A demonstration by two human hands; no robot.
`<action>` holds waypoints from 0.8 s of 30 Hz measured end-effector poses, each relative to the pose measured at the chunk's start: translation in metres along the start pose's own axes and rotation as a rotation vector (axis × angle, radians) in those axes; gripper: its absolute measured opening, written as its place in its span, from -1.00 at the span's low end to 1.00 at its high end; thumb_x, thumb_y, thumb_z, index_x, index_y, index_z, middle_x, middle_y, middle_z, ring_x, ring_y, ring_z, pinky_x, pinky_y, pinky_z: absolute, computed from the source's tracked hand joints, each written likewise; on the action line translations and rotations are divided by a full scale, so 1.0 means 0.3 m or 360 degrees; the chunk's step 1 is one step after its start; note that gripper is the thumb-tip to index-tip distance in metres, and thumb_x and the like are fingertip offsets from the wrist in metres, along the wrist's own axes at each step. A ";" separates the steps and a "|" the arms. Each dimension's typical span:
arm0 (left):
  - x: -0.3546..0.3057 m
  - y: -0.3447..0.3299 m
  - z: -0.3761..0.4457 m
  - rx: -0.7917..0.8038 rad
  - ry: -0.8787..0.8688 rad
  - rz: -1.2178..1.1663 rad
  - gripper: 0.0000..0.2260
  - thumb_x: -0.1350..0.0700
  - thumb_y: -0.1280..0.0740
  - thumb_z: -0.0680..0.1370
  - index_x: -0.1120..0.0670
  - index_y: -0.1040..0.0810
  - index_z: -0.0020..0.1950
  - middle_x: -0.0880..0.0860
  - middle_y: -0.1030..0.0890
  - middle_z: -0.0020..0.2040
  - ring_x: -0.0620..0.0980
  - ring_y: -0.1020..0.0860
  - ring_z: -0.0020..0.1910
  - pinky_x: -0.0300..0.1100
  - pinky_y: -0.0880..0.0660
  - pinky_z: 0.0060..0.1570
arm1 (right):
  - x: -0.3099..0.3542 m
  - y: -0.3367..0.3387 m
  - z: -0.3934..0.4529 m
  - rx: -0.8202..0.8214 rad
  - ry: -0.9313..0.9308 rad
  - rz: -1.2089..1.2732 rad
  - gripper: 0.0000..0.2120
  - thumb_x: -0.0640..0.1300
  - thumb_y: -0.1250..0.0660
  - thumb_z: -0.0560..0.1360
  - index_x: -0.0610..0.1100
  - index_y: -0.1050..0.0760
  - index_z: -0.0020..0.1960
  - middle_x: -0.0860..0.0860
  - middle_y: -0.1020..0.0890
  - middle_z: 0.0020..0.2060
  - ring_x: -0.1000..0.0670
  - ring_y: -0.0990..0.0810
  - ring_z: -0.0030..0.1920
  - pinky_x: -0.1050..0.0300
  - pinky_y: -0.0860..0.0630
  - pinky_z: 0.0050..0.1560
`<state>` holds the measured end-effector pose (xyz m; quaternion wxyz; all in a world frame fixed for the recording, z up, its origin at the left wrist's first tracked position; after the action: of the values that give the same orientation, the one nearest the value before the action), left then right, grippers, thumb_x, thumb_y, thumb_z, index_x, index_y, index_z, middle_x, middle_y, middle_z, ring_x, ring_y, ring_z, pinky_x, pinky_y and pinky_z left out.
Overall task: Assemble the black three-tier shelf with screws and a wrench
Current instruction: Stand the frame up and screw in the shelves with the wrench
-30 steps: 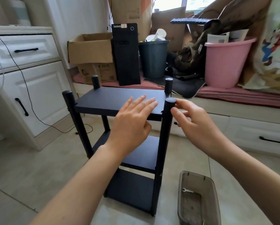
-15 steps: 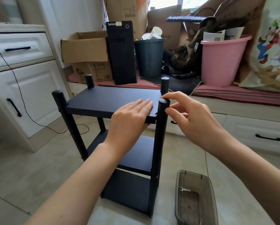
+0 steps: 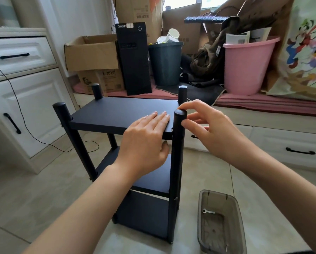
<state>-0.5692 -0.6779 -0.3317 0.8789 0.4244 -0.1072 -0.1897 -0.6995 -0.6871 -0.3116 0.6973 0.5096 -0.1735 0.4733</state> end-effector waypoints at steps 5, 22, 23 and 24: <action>0.005 -0.001 -0.002 0.0021 0.0099 -0.0065 -0.28 -0.34 -0.09 0.54 0.15 -0.47 0.47 0.09 -0.51 0.44 0.08 -0.43 0.46 0.01 -0.31 0.44 | -0.001 -0.009 -0.005 -0.0091 0.0021 0.0006 -0.77 -0.08 -0.31 0.59 0.21 -0.48 0.17 0.23 -0.63 -0.14 0.29 -0.58 -0.02 0.35 -0.53 -0.06; -0.024 -0.005 -0.006 -0.0448 0.0172 -0.0298 -0.45 -0.25 -0.30 0.53 0.15 -0.62 0.30 0.06 -0.64 0.26 0.08 -0.51 0.34 -0.04 -0.18 0.40 | -0.483 -0.012 -0.149 0.0327 -0.0549 0.0172 -0.86 -0.08 -0.39 0.55 -0.02 -0.60 0.10 0.05 -0.72 -0.08 0.09 -0.69 -0.03 0.11 -0.64 0.04; -0.024 0.002 0.000 -0.0483 0.0163 -0.0303 -0.46 -0.24 -0.31 0.54 0.16 -0.62 0.29 0.06 -0.64 0.26 0.08 -0.51 0.33 -0.05 -0.18 0.40 | -0.551 -0.025 -0.175 0.0356 -0.0610 0.0165 -0.89 -0.09 -0.39 0.55 -0.03 -0.60 0.08 0.03 -0.73 -0.10 0.06 -0.69 -0.03 0.08 -0.64 0.04; -0.026 -0.013 0.002 -0.0488 0.0154 -0.0309 -0.47 -0.23 -0.32 0.54 0.16 -0.63 0.28 0.05 -0.64 0.25 0.07 -0.51 0.32 -0.08 -0.18 0.39 | -0.639 -0.052 -0.216 0.0380 -0.0694 0.0188 -0.91 -0.11 -0.38 0.55 -0.04 -0.60 0.05 0.01 -0.73 -0.11 0.04 -0.70 -0.03 0.05 -0.65 0.04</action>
<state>-0.5774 -0.6772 -0.3346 0.9149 0.3025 0.0067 -0.2672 -0.7963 -0.7236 -0.4864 0.5495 0.6673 -0.2921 0.4092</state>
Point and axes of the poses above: each hand's wrist, its own z-axis towards the middle knuckle, its own y-axis out of the back of the hand, x = y × z, the point moved 10 cm from there along z, towards the middle knuckle
